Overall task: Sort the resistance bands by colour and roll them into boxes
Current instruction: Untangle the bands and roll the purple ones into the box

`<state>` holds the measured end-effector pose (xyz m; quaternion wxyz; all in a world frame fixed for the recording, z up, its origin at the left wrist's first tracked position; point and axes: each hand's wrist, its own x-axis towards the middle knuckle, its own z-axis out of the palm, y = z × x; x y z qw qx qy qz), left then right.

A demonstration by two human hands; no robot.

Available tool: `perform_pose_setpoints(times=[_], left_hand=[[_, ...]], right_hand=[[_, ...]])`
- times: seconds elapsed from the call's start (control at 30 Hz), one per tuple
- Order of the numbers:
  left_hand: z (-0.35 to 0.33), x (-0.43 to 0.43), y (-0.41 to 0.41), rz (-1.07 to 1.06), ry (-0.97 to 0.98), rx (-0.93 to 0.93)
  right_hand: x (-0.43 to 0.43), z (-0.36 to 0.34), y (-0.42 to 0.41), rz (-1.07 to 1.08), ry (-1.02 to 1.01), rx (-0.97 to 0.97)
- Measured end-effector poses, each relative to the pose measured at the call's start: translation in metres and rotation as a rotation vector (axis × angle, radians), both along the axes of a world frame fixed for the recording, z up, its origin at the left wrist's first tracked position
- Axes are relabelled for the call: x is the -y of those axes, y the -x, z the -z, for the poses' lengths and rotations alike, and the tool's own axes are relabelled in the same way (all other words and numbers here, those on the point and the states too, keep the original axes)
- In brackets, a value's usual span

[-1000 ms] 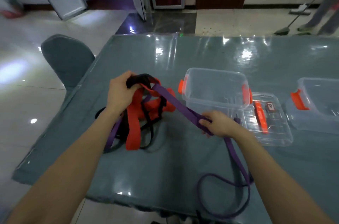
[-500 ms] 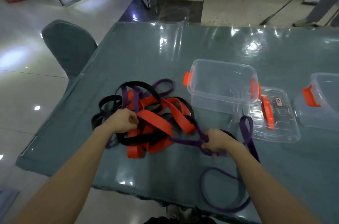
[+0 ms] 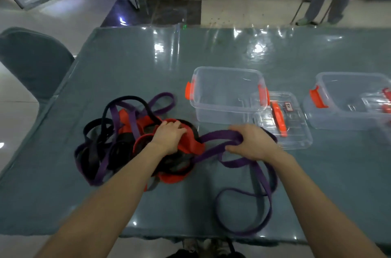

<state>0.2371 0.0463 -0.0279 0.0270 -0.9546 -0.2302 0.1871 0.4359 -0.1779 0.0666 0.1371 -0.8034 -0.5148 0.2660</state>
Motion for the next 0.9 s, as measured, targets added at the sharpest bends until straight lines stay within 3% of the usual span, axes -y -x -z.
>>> perform_pose_setpoints(times=[0.1,0.27,0.5,0.6,0.67,0.73,0.83,0.87,0.9], left_hand=[[-0.011,-0.004,-0.004,-0.019,0.007,0.087],[-0.086,-0.037,-0.004,-0.257,0.248,0.691],[-0.192,-0.062,0.036,-0.523,0.487,1.462],[-0.205,-0.075,0.07,-0.671,0.531,1.651],[-0.19,-0.084,0.094,-0.758,0.55,1.534],[-0.164,-0.087,0.119,-0.868,0.509,1.247],[-0.114,-0.086,0.16,-0.859,0.257,0.36],[-0.099,-0.08,0.169,-0.81,0.249,0.031],[-0.088,-0.073,0.173,-0.769,0.269,-0.174]], right_hand=[[0.012,-0.001,-0.008,0.032,-0.009,-0.013],[0.002,0.019,-0.004,0.008,0.014,0.065],[-0.042,0.055,0.008,0.02,0.006,0.014],[-0.052,0.068,0.011,0.05,0.02,0.005],[-0.056,0.073,0.012,0.041,0.071,0.049],[-0.057,0.074,0.013,0.029,0.109,0.073],[-0.056,0.071,0.018,0.003,0.15,0.036],[-0.055,0.07,0.02,-0.004,0.15,0.02],[-0.054,0.07,0.021,-0.008,0.133,0.003]])
